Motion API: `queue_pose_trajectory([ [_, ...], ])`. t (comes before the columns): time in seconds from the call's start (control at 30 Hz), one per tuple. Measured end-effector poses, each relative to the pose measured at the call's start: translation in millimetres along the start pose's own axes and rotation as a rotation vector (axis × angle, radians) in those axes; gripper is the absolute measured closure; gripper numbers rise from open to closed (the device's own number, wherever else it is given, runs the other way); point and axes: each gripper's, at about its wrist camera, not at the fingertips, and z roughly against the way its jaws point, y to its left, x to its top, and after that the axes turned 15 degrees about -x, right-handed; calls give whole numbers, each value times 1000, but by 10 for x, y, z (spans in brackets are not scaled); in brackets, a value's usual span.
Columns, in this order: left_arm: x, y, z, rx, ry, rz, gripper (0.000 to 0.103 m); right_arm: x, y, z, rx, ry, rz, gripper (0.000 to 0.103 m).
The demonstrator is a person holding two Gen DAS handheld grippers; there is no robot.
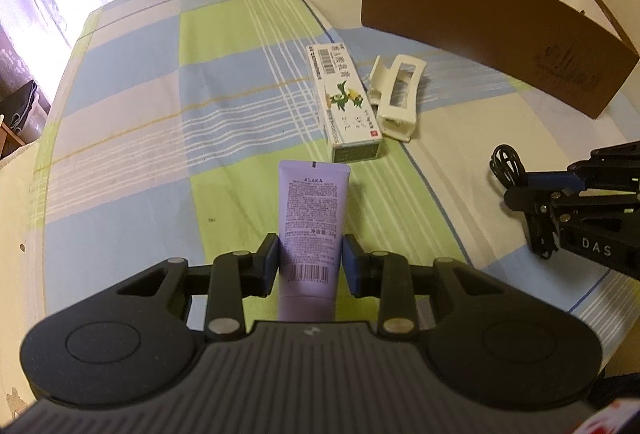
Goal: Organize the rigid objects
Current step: 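Lift the black cable and purple tube and carry them toward the brown box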
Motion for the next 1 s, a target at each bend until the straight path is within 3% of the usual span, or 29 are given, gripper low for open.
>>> queue_pose_trajectory([
  [1.0,418,-346,198,-58,-104,-121,74,176,-216,418,-31,-148,-115,93],
])
